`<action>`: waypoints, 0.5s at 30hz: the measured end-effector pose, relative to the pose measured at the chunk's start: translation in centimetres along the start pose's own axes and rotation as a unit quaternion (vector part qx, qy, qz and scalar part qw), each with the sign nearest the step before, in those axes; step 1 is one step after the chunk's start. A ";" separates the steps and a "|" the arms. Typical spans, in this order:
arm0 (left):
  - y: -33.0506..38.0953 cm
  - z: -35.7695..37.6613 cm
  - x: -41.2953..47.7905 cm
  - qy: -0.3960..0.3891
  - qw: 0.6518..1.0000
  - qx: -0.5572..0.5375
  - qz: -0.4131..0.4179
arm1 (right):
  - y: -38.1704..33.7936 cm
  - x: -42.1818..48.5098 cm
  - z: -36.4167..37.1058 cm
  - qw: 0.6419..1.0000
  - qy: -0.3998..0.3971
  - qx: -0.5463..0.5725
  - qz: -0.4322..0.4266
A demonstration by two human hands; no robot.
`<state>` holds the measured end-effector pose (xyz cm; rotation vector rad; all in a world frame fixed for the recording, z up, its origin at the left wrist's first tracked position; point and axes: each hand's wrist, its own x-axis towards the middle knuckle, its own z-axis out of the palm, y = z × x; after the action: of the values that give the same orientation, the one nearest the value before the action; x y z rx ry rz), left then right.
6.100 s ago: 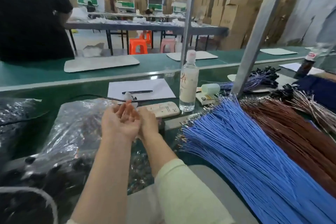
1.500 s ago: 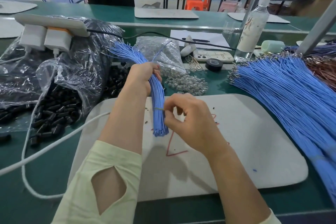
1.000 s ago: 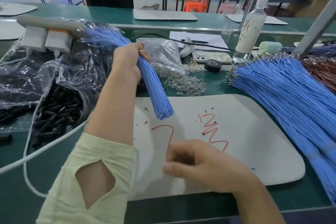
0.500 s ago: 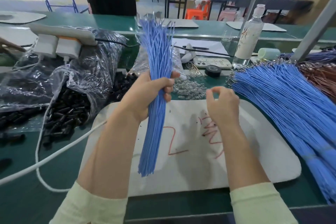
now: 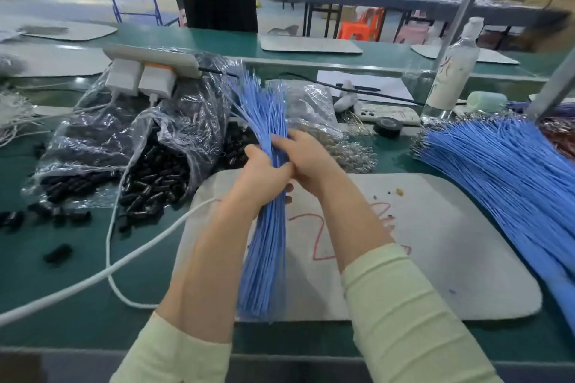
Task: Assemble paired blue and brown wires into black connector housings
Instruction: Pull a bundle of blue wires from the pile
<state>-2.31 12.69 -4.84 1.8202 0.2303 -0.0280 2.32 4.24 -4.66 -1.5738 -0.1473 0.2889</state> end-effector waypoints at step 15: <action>-2.2 -0.6 2.0 -0.016 0.969 0.236 0.078 | 4.1 1.1 0.9 0.989 0.144 0.016 0.037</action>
<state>-0.81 14.04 -7.08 2.3056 0.0566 0.0001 2.79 5.29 -8.82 -1.5732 0.1399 0.1170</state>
